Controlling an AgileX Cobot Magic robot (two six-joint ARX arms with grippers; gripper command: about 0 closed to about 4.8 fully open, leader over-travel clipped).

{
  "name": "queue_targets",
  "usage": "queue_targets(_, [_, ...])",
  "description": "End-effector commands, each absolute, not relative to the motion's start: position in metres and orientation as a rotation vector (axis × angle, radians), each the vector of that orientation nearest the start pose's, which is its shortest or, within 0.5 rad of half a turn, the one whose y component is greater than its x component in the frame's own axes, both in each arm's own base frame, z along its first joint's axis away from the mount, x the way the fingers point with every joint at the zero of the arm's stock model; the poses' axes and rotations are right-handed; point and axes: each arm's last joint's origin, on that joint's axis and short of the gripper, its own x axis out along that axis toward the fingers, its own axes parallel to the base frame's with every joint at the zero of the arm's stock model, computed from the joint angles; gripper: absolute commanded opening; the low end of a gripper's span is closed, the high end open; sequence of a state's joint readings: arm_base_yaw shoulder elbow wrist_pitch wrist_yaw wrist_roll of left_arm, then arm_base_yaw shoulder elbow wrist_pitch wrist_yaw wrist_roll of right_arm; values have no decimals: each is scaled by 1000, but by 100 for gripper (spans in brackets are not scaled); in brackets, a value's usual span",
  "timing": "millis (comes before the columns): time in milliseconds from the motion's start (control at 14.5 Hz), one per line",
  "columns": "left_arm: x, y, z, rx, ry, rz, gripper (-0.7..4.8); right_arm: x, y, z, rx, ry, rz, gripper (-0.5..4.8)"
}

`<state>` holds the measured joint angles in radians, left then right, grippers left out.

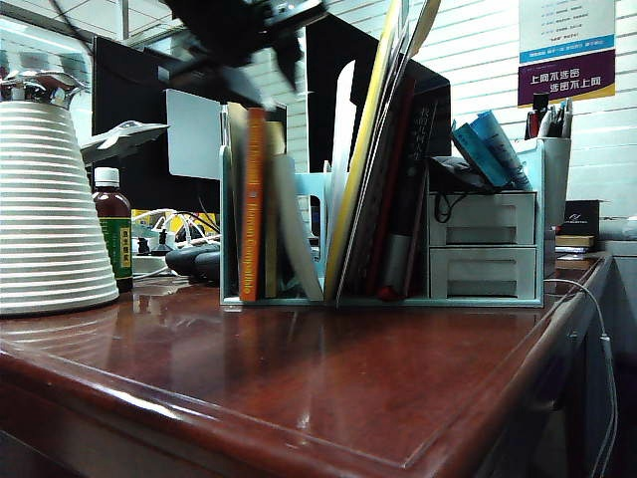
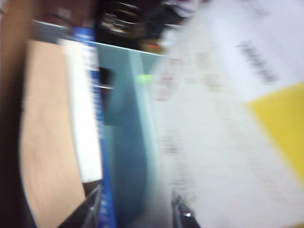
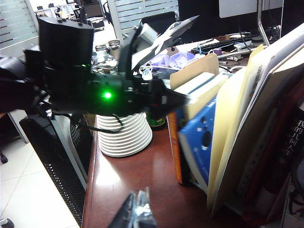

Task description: Pick up the blue book and put it on the bookshelf.

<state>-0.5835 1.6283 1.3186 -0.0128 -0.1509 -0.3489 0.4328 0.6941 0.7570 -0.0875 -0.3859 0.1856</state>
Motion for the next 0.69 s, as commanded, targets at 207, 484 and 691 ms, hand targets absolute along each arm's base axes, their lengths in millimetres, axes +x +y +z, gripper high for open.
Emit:
queue_targets(207, [305, -196, 327, -255, 421, -367, 201, 133, 74, 350, 172, 74, 818, -5])
queue_targets(484, [293, -193, 349, -438, 410, -497, 201, 133, 74, 350, 172, 74, 819, -4])
queue_targets(691, [310, -199, 318, -425, 517, -416, 256, 129, 72, 352, 172, 60, 834, -5])
